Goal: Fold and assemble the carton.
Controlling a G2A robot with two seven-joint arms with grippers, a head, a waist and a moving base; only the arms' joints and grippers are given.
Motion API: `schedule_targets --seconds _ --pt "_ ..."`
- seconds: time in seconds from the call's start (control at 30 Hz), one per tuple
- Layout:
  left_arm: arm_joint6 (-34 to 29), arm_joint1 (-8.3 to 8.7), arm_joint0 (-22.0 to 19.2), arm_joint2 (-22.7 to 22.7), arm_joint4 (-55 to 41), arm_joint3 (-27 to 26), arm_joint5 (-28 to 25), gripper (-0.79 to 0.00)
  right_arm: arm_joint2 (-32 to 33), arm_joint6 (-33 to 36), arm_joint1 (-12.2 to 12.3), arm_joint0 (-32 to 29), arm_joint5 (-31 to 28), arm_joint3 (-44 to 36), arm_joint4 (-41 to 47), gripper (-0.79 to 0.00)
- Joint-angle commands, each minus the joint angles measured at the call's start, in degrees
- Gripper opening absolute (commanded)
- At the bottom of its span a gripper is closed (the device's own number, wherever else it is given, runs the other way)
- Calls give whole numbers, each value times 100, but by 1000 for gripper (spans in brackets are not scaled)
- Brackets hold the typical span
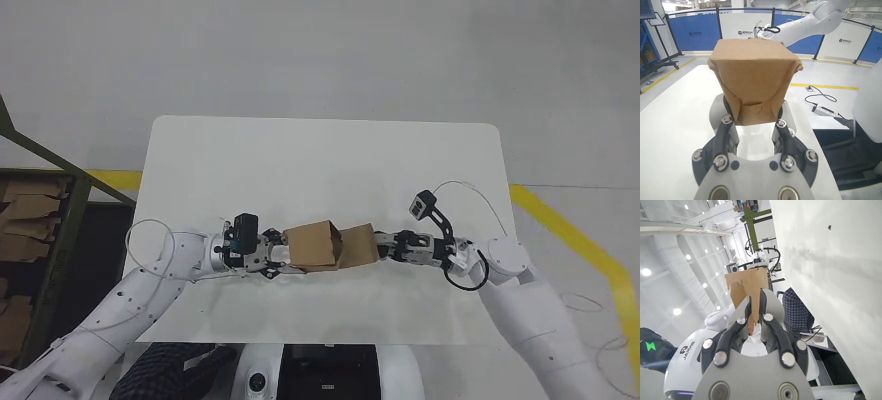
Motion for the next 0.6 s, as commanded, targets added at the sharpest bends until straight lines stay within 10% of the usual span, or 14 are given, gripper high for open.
schedule_targets --seconds 0.0,0.57 --pt "-20 -6 -4 10 -3 -3 -1 -480 -58 97 -19 26 -60 -43 86 -705" --pt "-206 -34 -37 23 31 -7 0 -483 -402 105 -114 326 -95 -440 -153 -677"
